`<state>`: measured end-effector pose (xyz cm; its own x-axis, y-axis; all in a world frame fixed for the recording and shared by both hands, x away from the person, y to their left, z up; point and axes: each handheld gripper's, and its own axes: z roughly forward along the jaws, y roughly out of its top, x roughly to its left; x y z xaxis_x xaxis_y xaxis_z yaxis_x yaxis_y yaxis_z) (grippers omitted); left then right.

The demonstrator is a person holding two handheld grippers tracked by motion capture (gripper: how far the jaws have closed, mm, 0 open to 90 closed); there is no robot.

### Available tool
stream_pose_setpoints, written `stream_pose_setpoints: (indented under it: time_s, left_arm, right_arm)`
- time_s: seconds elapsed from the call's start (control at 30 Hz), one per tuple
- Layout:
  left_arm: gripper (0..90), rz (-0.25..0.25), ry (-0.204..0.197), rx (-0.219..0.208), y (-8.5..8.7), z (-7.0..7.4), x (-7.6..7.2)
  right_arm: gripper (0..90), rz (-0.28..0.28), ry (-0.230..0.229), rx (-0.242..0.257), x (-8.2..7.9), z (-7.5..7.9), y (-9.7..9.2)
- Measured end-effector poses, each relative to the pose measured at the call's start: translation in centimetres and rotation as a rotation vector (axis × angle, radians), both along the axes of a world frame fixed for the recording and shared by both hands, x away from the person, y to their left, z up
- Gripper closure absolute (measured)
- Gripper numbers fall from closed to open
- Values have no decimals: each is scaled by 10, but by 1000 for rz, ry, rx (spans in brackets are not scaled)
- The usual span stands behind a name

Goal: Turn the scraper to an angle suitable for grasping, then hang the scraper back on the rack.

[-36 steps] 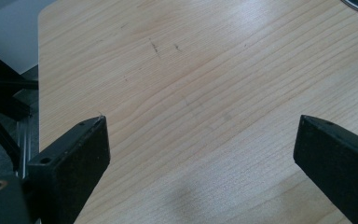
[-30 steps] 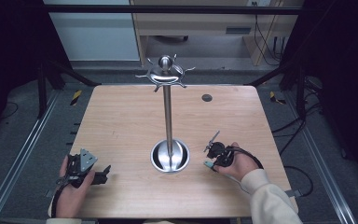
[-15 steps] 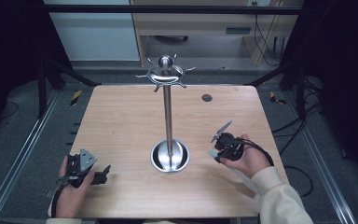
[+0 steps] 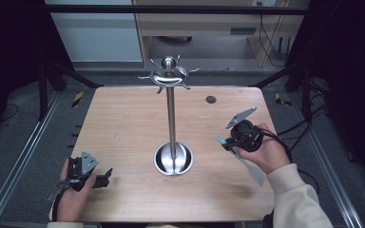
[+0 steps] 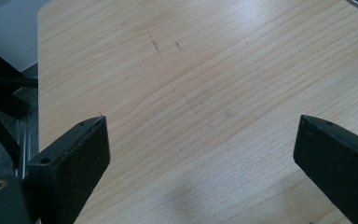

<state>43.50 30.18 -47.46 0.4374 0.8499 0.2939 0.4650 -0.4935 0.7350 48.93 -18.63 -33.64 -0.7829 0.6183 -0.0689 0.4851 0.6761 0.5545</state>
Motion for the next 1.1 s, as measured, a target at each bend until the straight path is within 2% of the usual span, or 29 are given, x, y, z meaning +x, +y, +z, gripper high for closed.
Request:
stream_pose_setpoints:
  time_s: [0.1,0.23,0.33,0.37,0.4,0.47,0.5,0.6,0.63,0.93,1.1]
  left_arm:
    - [33,-1,1,0,0,0,0]
    - [33,2,4,-2,1,0,0]
    - [33,3,-3,-7,2,0,0]
    - [33,2,-2,-6,1,0,0]
    - [33,1,-2,-5,1,0,0]
    - [33,-1,-1,-1,0,0,0]
    - [33,0,0,-1,0,0,0]
    - [33,2,2,-2,1,0,0]
    - [33,3,0,-2,1,0,0]
    - [32,3,-4,-6,1,0,0]
    - [32,2,-2,-2,1,1,-1]
  right_arm:
    - [743,9,-32,49,-4,11,0]
    - [743,13,-54,79,-5,22,2]
    - [743,22,-85,147,-6,34,3]
    - [743,22,-85,147,-6,34,3]
    - [743,29,-104,176,-7,40,4]
    - [743,32,-111,188,-8,42,4]
    - [743,36,-133,215,-10,47,5]
    - [743,38,-148,237,-12,52,6]
    - [743,37,-168,261,-13,56,6]
    - [743,31,-231,337,-17,71,6]
    - [743,31,-252,355,-19,75,6]
